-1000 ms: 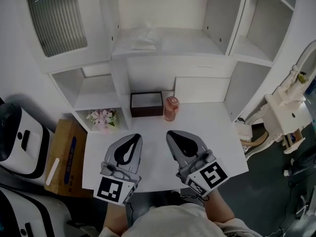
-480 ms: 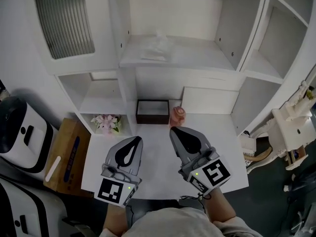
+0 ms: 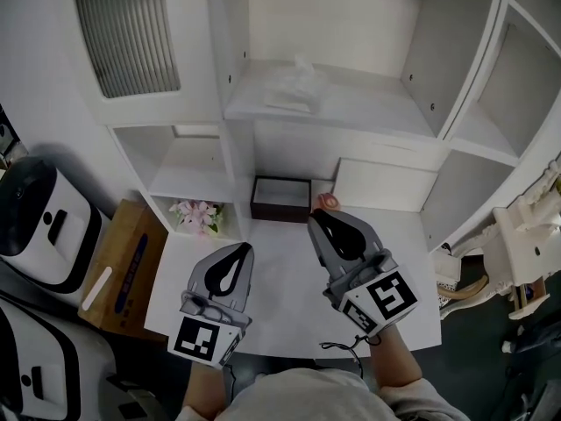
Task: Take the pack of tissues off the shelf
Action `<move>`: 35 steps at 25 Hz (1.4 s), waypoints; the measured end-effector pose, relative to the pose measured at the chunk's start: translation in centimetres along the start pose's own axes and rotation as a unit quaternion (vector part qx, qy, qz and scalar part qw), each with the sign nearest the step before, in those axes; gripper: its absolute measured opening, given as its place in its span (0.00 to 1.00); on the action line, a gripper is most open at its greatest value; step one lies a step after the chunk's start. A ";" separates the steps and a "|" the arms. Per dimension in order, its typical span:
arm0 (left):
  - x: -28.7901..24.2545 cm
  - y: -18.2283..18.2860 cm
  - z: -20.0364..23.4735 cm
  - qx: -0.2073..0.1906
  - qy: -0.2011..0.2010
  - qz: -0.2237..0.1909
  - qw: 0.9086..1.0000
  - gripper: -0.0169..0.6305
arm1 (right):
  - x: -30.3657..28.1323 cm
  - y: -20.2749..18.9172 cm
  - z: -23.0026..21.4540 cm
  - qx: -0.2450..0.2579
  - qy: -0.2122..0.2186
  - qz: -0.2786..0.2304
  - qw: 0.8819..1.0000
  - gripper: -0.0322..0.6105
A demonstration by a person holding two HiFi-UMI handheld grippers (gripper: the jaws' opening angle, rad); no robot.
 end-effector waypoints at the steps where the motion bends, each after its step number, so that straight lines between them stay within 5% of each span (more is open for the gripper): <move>1: 0.0 0.0 0.1 0.000 0.002 0.001 1.000 0.03 | -0.3 0.4 -0.3 0.004 0.000 -0.002 1.000 0.09; 24: -0.1 -0.2 3.3 0.004 0.055 0.012 0.998 0.03 | -7.3 9.7 -7.1 0.009 -0.045 -0.060 0.997 0.20; 35: 0.7 -0.8 4.5 0.009 0.072 0.017 0.997 0.03 | -9.5 9.6 -7.7 0.029 -0.076 -0.038 0.996 0.28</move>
Point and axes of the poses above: the fingertips, and each gripper's own axes: x backward along the fingers, z to its left, y out of its top, the point moved 5 cm from there along x, backward along the fingers, and after that the axes turned 3 degrees about -x, right-handed, at the moved point
